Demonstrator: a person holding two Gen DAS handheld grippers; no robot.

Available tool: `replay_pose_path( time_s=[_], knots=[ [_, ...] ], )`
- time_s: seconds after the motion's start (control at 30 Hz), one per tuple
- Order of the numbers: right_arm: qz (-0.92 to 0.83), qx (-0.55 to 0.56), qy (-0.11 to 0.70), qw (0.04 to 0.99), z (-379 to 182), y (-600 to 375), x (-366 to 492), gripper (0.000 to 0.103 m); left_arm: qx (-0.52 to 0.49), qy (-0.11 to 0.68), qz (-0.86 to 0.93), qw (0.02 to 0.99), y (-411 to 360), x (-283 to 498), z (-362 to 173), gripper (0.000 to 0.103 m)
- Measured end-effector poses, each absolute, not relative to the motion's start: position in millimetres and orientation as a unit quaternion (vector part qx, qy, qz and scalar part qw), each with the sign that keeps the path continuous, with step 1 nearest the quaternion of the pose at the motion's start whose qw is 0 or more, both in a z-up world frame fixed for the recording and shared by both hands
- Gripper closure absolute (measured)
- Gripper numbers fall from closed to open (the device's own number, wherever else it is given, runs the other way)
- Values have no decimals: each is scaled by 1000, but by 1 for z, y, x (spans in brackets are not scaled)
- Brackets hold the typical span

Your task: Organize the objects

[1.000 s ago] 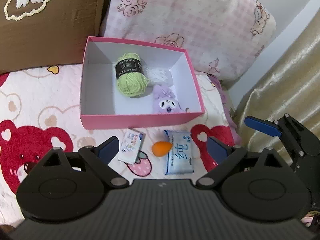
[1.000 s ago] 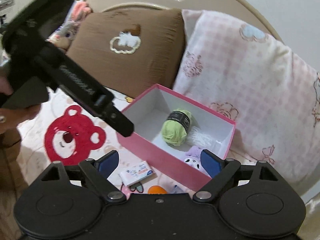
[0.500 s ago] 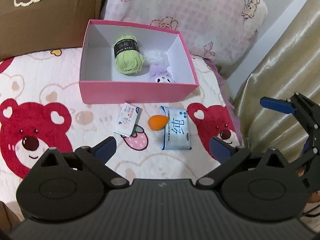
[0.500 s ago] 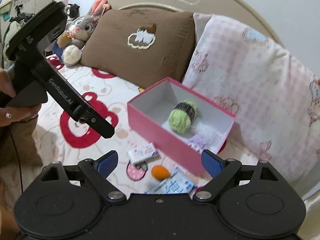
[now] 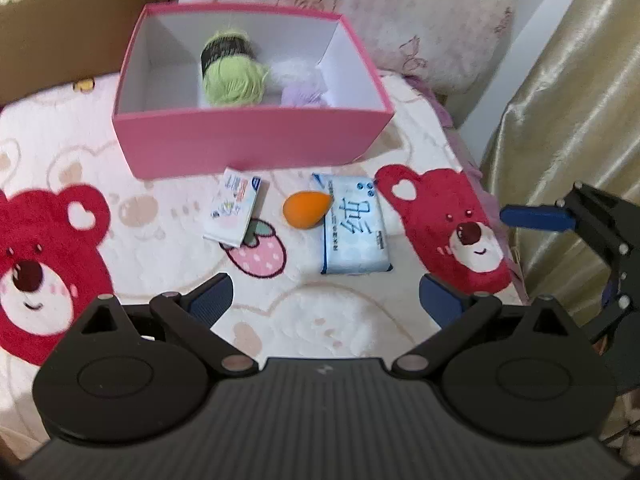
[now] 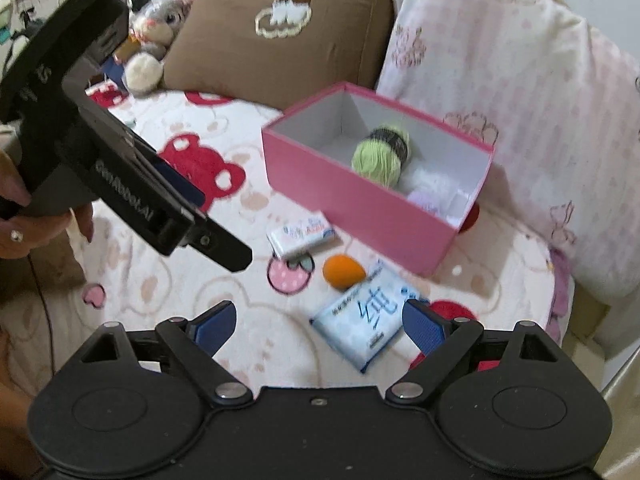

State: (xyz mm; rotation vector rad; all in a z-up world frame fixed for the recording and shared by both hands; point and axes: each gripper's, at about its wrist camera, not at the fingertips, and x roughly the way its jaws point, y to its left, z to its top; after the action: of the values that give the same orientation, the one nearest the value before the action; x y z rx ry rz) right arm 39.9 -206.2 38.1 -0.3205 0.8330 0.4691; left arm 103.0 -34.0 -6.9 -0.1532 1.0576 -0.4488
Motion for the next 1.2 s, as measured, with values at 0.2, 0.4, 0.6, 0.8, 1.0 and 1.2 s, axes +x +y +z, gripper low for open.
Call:
replay_pose_path(
  time_s=[0.2, 0.4, 0.6, 0.8, 1.0, 1.2],
  knots=[
    [212, -141, 434, 864, -3, -204, 54, 11, -109, 504, -183, 837, -28, 108, -38, 6],
    [204, -158, 434, 863, -23, -189, 53, 11, -135, 492, -182, 841, -20, 110, -54, 6],
    [187, -133, 432, 872, -46, -197, 68, 11, -119, 483, -197, 845, -36, 114, -69, 6],
    [172, -131, 444, 869, -76, -213, 72, 22, -147, 499, -223, 825, -53, 120, -98, 9],
    [158, -106, 463, 866, -98, -218, 85, 33, -160, 512, -230, 812, -71, 123, -129, 23],
    [139, -119, 464, 867, -111, -213, 94, 41, -203, 506, -225, 807, -67, 130, -148, 53]
  ],
)
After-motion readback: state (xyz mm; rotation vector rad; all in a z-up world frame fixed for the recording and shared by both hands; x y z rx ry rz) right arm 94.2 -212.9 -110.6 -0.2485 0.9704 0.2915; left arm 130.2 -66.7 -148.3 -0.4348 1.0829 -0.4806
